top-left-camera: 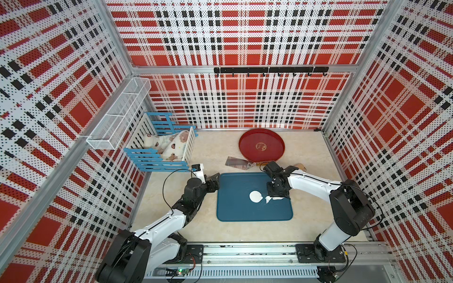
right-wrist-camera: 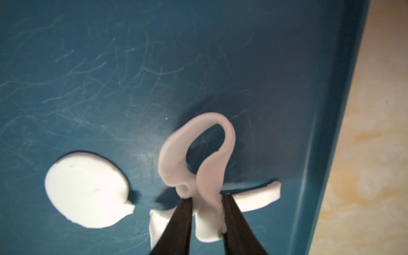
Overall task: Roll out the dumpling wrappers from the dough
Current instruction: Remove the dumpling wrapper from the work surface.
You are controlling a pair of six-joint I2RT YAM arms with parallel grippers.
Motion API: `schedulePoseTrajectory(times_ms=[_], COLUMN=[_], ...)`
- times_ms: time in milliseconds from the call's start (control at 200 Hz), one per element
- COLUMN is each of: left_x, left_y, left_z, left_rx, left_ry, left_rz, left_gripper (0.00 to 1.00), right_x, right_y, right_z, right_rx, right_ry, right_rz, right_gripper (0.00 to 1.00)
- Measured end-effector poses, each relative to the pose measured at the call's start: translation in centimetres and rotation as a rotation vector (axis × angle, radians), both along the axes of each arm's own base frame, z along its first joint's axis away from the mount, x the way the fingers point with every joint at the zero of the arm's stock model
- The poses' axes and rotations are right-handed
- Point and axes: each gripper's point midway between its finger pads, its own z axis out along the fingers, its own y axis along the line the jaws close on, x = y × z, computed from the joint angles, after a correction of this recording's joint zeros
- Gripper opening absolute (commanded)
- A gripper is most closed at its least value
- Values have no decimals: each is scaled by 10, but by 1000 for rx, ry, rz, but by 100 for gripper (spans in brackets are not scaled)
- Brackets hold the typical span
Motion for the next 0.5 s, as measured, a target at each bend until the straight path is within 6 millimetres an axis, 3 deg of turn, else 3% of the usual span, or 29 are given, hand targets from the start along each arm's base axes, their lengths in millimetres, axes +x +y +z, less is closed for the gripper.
schedulePoseTrajectory(times_ms=[256,501], left_x=[0,0], left_y=[0,0], left_z=[0,0], left_rx=[0,0], left_ry=[0,0], left_rz=[0,0], left_gripper=[84,84], right_x=[2,18], right_y=[-8,8], right_z=[7,29], right_rx=[-2,70], right_ry=[-16,-76], right_rz=[-15,-2], right_gripper=[32,43])
